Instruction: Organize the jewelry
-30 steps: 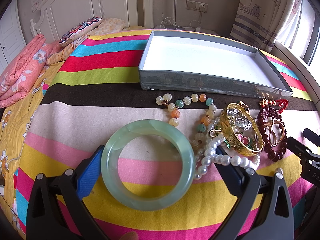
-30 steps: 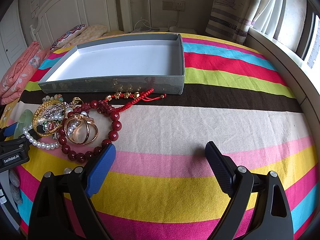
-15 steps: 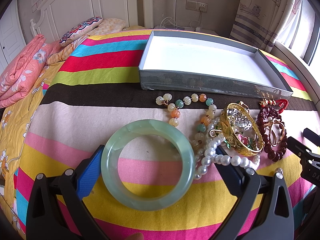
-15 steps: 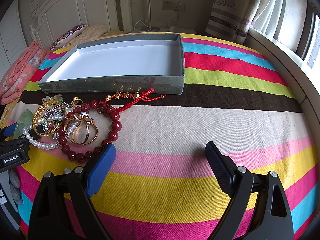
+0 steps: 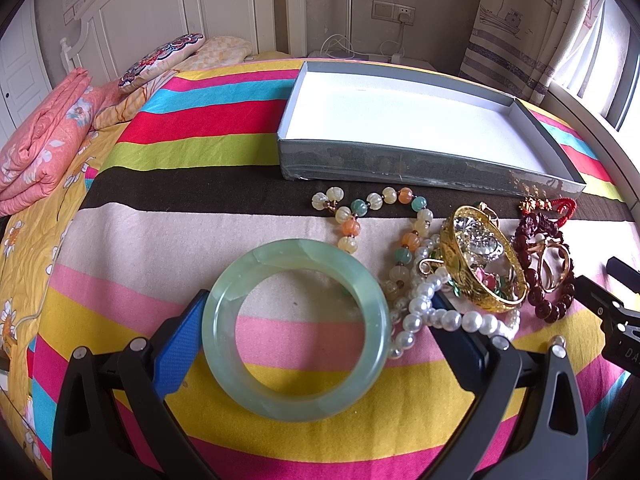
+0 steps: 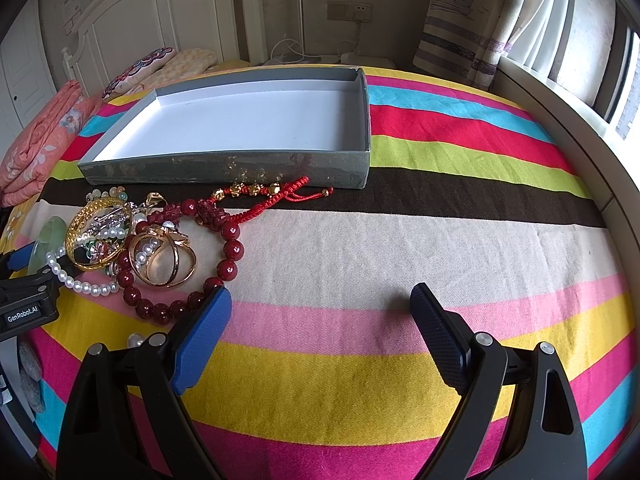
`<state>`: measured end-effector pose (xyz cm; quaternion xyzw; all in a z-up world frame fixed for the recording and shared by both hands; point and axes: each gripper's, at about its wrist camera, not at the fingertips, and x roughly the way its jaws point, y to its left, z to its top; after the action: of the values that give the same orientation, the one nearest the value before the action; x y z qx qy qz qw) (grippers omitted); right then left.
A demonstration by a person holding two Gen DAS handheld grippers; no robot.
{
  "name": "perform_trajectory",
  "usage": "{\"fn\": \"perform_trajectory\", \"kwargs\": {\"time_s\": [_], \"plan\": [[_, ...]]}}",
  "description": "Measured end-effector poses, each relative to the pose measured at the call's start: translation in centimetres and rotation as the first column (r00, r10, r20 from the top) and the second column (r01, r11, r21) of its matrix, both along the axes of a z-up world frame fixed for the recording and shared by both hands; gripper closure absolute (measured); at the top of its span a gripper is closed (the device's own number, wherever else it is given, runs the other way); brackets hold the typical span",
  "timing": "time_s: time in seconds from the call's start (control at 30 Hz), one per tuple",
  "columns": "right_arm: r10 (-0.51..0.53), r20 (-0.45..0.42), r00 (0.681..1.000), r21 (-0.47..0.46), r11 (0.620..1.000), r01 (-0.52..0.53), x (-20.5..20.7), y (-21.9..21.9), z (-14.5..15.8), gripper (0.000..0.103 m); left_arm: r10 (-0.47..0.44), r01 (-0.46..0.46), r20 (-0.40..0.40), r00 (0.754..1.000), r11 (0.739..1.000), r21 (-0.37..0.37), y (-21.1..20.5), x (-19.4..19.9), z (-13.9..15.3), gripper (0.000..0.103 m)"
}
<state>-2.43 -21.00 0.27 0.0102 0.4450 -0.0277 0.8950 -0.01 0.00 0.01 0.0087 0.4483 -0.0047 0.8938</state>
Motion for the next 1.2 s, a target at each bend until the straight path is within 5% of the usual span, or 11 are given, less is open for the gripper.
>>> {"fn": "perform_trajectory", "kwargs": {"time_s": [0.2,0.4,0.47,0.73,0.83,0.97,1.2], "plan": [[0.027,-0.022,0.999,-0.001,1.000,-0.027,0.2,-0.1,0.0,0.016,-0.043,0.043,-0.020,0.999,0.999,-0.015,1.1,-0.1,0.2,0.002],[0.067,-0.033,0.997,0.003,0.998,-0.067,-0.1,-0.2,0.1,0.016,-0.094,0.104,0.053,0.994,0.962,-0.253,3.9,-2.4,1.0,0.002],[0.080,-0.030,0.996,0.005,0.997,-0.080,-0.2,-0.1,0.1,0.016,-0.107,0.118,0.054,0.993,0.956,-0.270,4.6,-3.2,1.1,0.002],[0.126,0.050,0.991,0.074,0.989,-0.130,-1.3,-0.6,1.0,0.016,-0.090,0.099,0.070,0.993,0.986,-0.137,3.5,-3.7,1.9,0.003],[0.135,0.118,0.984,0.117,0.982,-0.149,-2.2,-1.1,1.8,0.016,-0.109,0.119,0.110,0.988,0.989,-0.089,2.7,-4.3,2.8,0.011],[0.138,0.119,0.983,0.110,0.982,-0.151,-2.1,-1.0,1.9,0.016,-0.210,0.212,0.082,0.974,0.977,-0.020,0.8,-5.2,2.7,0.040],[0.144,0.140,0.980,0.098,0.982,-0.158,-2.5,-0.8,2.1,0.016,-0.321,0.315,0.037,0.946,0.942,0.115,-0.3,-5.6,1.1,0.051]]}}
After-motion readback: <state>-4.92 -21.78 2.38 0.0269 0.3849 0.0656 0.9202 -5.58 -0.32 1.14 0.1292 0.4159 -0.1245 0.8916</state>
